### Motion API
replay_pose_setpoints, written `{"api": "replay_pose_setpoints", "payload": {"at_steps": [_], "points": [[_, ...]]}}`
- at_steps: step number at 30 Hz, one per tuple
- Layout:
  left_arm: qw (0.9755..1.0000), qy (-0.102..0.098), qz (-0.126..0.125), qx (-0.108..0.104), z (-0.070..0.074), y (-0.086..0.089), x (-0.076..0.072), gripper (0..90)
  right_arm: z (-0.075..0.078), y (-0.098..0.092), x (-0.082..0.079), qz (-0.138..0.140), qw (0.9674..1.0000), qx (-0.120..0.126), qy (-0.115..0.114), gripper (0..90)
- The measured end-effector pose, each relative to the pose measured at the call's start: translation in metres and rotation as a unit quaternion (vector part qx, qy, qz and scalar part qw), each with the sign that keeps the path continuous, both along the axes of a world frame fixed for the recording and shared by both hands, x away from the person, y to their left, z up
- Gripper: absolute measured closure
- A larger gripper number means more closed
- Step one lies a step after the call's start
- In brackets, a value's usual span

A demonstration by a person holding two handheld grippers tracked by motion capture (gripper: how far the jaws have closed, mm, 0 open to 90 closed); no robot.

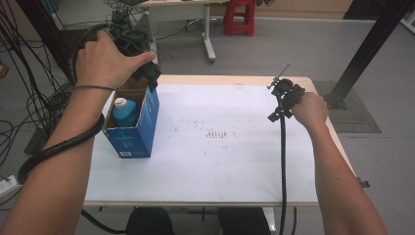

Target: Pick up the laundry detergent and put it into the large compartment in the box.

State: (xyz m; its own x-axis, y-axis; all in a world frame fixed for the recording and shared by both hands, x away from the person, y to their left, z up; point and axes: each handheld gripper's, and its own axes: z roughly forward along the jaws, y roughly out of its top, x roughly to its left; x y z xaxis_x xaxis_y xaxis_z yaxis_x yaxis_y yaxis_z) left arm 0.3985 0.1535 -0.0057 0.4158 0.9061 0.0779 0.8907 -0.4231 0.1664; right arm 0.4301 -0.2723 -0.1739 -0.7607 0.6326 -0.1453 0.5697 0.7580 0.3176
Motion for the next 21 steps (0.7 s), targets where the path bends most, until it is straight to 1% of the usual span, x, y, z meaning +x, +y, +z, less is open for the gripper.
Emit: {"api": "replay_pose_setpoints", "payload": {"at_steps": [4,5,6,7,10,12,14,17,19,20,21], "points": [[0.9992,-0.007,-0.038,-0.005,-0.001,-0.013,-0.007,4.8,0.0,-0.001,0.0,0.001,1.0,-0.001,0.0,3.4],[0.9991,-0.011,-0.042,-0.006,-0.002,-0.017,-0.009,4.7,0.0,0.0,0.0,-0.001,1.0,0.0,0.001,3.4],[0.9982,-0.006,-0.06,-0.002,-0.001,-0.022,-0.01,4.7,0.0,0.0,0.0,-0.001,1.0,0.0,0.001,3.4],[0.9976,-0.008,-0.069,0.0,-0.002,-0.027,-0.012,4.7,0.0,0.0,0.0,-0.001,1.0,-0.001,0.0,3.4],[0.9952,-0.011,-0.097,0.008,-0.005,-0.043,-0.02,4.8,0.001,0.0,-0.001,-0.001,1.0,-0.001,0.0,3.4],[0.994,-0.013,-0.108,0.011,-0.006,-0.051,-0.024,4.8,0.001,0.0,-0.001,-0.001,1.0,-0.001,0.0,3.5],[0.9916,-0.018,-0.127,0.016,-0.009,-0.06,-0.03,4.7,0.0,0.0,-0.001,0.001,1.0,-0.002,0.0,3.4],[0.9884,-0.016,-0.151,0.014,-0.013,-0.067,-0.034,4.8,0.0,0.0,-0.001,0.002,1.0,-0.002,-0.001,3.4],[0.9853,-0.014,-0.17,0.013,-0.017,-0.072,-0.037,4.8,0.001,0.0,-0.001,0.002,1.0,-0.003,-0.002,3.4],[0.9845,-0.014,-0.174,0.013,-0.019,-0.074,-0.039,4.8,0.0,0.0,-0.001,0.002,1.0,-0.003,-0.002,3.4],[0.9828,-0.016,-0.183,0.018,-0.021,-0.077,-0.041,4.8,0.0,0.001,-0.001,0.0,1.0,-0.003,-0.002,3.4]]}}
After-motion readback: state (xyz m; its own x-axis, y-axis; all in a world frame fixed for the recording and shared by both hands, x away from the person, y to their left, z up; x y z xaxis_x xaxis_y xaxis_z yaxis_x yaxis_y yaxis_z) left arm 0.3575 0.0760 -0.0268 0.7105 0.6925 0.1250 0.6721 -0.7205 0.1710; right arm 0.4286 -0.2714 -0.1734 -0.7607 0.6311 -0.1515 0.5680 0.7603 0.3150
